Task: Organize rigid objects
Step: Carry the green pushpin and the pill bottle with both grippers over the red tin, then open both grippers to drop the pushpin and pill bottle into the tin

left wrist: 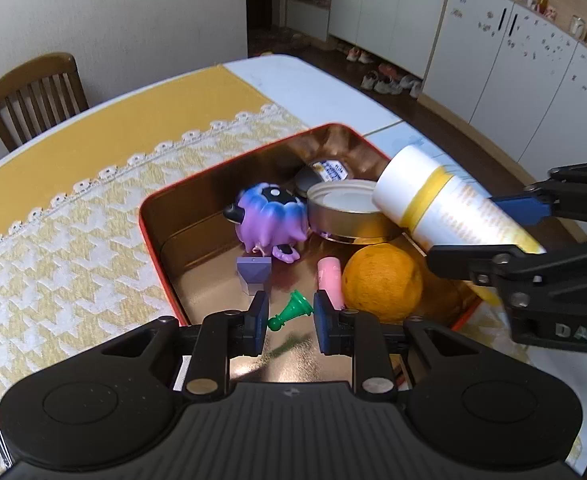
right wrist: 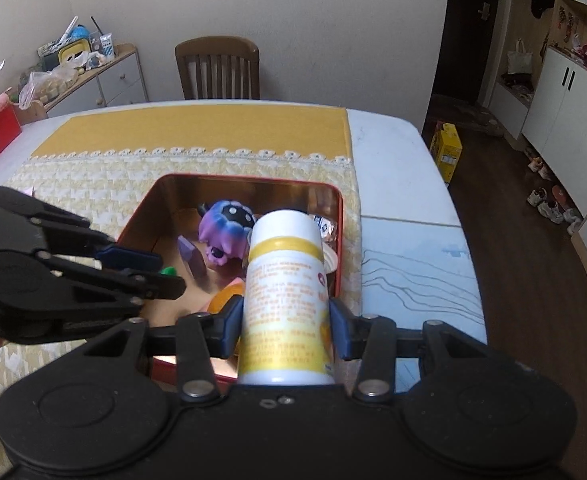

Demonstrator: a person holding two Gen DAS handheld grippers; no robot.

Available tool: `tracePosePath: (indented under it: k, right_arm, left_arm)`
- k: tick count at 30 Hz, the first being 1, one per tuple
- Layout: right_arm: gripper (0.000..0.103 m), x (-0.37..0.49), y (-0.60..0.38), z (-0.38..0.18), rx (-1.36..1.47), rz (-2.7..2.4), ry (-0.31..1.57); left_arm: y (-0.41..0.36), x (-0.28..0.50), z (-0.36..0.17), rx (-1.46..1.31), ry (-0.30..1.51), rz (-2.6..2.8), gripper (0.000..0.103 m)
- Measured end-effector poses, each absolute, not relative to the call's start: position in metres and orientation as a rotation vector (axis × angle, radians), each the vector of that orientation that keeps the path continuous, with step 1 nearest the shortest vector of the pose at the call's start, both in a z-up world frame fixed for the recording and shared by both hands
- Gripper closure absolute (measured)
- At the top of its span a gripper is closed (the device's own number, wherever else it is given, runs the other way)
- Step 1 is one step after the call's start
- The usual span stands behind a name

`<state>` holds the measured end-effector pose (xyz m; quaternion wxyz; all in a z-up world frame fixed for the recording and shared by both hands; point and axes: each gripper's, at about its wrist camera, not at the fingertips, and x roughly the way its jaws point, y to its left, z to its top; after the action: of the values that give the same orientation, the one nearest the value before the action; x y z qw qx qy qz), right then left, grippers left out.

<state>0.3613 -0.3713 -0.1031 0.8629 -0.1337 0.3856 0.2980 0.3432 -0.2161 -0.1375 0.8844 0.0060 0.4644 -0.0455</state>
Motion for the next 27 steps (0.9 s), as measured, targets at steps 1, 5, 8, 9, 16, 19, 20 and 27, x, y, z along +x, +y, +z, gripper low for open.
tracePosePath:
  k: [1, 5, 8, 9, 16, 19, 20, 27]
  right_arm:
    - [0.059, 0.362, -0.372, -0.103, -0.284, 0.628, 0.808]
    - [0.059, 0.364, -0.372, -0.106, -0.296, 0.63, 0.811]
    - [0.059, 0.365, -0.372, -0.107, -0.306, 0.629, 0.814]
    - [0.059, 0.365, -0.373, -0.107, -0.309, 0.627, 0.814]
    - [0.059, 0.367, -0.374, -0.108, -0.308, 0.635, 0.815]
    - [0.058, 0.369, -0.375, -0.106, -0.298, 0.638, 0.817]
    - [0.058, 0.369, -0.375, -0.106, -0.295, 0.637, 0.818]
    - [0.054, 0.368, -0.376, -0.103, -0.289, 0.636, 0.822]
  left_arm:
    - [-0.216, 0.346, -0.14, 0.009, 0.974, -0.092, 0.08]
    - [-0.219, 0.353, -0.145, 0.012, 0.998, -0.087, 0.08]
    - [-0.222, 0.357, -0.149, 0.025, 1.011, -0.085, 0.08]
    - [-0.222, 0.358, -0.15, 0.03, 1.015, -0.085, 0.08]
    - [-0.23, 0.365, -0.158, 0.065, 1.05, -0.086, 0.08]
    - [-0.232, 0.366, -0.16, 0.074, 1.059, -0.085, 0.08]
    - [-0.232, 0.367, -0.16, 0.069, 1.062, -0.085, 0.08]
    - [-0.228, 0.368, -0.157, 0.036, 1.065, -0.074, 0.079]
